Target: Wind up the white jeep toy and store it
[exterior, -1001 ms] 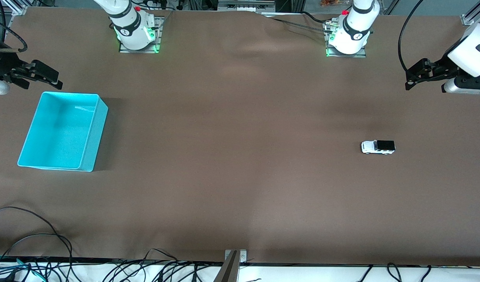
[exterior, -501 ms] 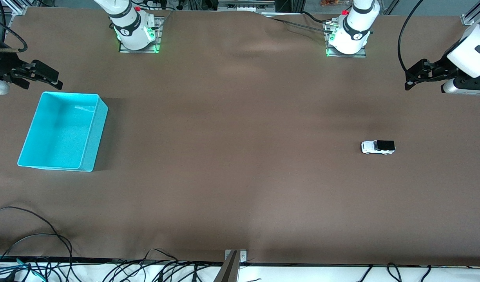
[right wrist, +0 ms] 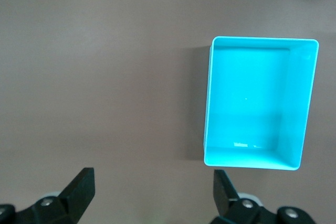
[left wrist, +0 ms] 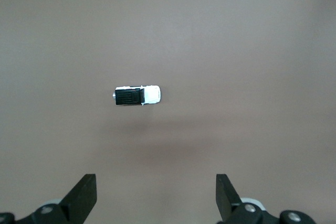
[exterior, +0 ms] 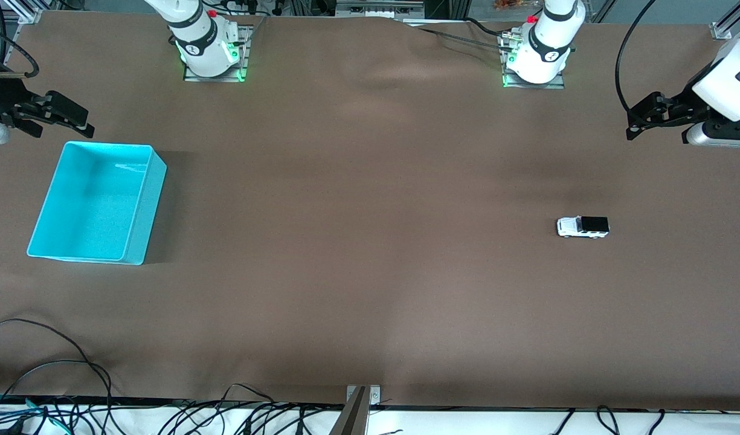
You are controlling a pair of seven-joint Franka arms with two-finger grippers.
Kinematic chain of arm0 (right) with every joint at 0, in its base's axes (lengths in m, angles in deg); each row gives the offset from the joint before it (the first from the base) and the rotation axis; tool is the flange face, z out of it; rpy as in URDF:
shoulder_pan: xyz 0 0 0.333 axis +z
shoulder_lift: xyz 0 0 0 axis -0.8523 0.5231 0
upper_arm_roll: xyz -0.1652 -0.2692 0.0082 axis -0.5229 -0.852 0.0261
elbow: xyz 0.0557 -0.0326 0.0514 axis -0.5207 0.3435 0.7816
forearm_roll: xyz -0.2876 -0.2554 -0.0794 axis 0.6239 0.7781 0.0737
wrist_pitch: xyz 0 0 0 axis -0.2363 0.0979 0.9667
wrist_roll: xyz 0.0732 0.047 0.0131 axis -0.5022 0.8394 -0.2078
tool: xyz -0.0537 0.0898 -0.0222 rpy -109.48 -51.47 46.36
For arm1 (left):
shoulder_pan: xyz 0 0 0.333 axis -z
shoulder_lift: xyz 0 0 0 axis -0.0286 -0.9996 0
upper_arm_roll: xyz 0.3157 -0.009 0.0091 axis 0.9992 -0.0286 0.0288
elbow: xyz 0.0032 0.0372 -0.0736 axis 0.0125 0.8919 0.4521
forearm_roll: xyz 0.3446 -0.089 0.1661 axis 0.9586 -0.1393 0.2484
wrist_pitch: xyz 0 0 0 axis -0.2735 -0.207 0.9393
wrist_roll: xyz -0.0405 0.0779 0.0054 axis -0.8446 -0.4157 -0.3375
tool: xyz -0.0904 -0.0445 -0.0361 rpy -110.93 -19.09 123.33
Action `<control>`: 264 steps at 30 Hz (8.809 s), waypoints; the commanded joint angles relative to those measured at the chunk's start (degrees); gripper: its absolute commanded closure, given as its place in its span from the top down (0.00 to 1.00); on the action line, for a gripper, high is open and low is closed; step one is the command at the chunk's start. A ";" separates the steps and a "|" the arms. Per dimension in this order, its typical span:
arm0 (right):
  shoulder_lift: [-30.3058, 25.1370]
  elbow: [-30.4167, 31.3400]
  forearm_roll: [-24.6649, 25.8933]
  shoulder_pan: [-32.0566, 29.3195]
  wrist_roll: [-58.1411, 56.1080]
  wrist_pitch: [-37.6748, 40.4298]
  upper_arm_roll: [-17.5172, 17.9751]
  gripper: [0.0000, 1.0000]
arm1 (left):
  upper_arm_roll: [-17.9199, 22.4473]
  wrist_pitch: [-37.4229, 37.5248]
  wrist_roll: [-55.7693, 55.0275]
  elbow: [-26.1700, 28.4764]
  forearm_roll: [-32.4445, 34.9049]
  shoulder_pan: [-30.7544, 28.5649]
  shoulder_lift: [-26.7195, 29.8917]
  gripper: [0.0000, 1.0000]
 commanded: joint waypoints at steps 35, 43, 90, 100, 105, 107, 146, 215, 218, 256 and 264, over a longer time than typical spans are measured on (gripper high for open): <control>1.56 -1.92 -1.04 -0.07 -1.08 0.44 -0.13 1.00 | 2.15 -7.01 34.35 2.18 -0.32 -6.34 -3.23 1.00; 1.56 -2.00 -1.04 -0.07 -1.08 0.44 -0.13 1.00 | 2.94 -8.59 44.99 3.24 -0.23 -6.87 -5.16 1.00; 1.65 -1.92 -1.04 -0.25 -1.08 0.53 -0.22 1.00 | 3.12 -47.17 95.62 23.89 -0.67 -9.51 -25.20 1.00; 1.65 -1.92 -0.95 -0.25 -1.08 0.53 -0.22 1.00 | 2.85 -47.71 101.16 24.24 -1.99 -10.74 -27.23 1.00; 1.65 -1.92 -0.95 -0.25 -1.08 0.53 -0.22 1.00 | 2.68 -47.71 103.80 24.51 -3.22 -10.57 -27.58 1.00; 1.65 -1.92 -0.95 -0.25 -1.08 0.53 -0.22 1.00 | 2.50 -47.80 103.80 25.12 -3.40 -10.57 -27.76 1.00; 1.73 -1.92 -0.95 -0.25 -1.08 0.53 -0.31 1.00 | 1.01 -54.92 104.15 29.26 -5.24 -10.92 -29.07 0.15; 1.73 -1.92 -1.04 -0.25 -1.08 0.53 -0.31 1.00 | 3.21 -54.56 118.13 23.98 -4.54 -25.24 -34.35 0.06; 1.73 -1.92 -1.04 -0.25 -1.08 0.53 -0.31 1.00 | 3.21 -54.56 118.65 23.81 -4.54 -25.24 -34.52 0.06; 1.73 -1.92 -1.04 -0.25 -1.08 0.53 -0.31 1.00 | 5.23 -54.30 123.93 21.96 -4.45 -27.62 -35.23 0.06; 1.73 -1.92 -1.04 -0.25 -1.08 0.53 -0.31 1.00 | 5.84 -54.30 124.63 21.87 -4.54 -27.62 -35.31 0.06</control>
